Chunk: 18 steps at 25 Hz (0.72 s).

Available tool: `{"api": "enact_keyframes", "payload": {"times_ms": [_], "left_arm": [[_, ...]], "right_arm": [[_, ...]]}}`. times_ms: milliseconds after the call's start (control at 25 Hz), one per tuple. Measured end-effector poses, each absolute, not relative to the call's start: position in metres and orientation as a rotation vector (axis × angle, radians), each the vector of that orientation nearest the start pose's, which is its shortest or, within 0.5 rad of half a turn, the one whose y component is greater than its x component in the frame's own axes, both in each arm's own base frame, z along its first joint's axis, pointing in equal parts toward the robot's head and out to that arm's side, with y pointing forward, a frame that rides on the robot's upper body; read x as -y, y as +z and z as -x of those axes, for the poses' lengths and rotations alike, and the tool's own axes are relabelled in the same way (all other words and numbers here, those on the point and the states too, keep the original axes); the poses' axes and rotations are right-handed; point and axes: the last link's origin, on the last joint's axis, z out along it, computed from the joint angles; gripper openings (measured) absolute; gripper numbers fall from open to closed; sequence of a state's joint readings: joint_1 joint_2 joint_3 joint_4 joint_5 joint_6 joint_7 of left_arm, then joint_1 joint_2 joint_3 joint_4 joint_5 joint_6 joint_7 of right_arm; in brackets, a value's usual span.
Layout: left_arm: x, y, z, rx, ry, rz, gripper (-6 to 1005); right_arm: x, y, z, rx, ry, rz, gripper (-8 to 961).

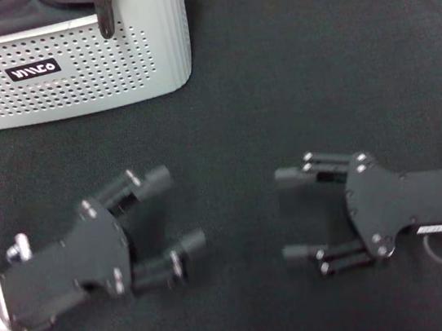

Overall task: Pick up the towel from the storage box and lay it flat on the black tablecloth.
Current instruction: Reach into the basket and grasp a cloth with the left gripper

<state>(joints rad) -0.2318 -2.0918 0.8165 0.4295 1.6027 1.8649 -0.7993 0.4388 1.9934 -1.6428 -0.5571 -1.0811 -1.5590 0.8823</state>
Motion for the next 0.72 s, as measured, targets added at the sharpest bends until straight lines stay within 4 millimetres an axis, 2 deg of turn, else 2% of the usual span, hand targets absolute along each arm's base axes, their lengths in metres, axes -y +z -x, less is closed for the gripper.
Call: {"api": "enact_keyframes", "payload": {"times_ms": [240, 400, 720], "left_arm": [[-0.235, -0.007, 0.291, 0.304, -1.226, 2.265, 891], [-0.251, -0.011, 0.292, 0.339, -1.193, 2.168, 889], [-0.271, -0.018, 0.284, 0.318, -1.181, 2.002, 885]], "right_arm": [[-0.279, -0.035, -0.227, -0.013, 1.109, 2.717, 839], [-0.282, -0.027, -0.235, -0.043, 1.1, 2.646, 838], [-0.286, -0.021, -0.238, -0.05, 1.101, 2.599, 838]]}}
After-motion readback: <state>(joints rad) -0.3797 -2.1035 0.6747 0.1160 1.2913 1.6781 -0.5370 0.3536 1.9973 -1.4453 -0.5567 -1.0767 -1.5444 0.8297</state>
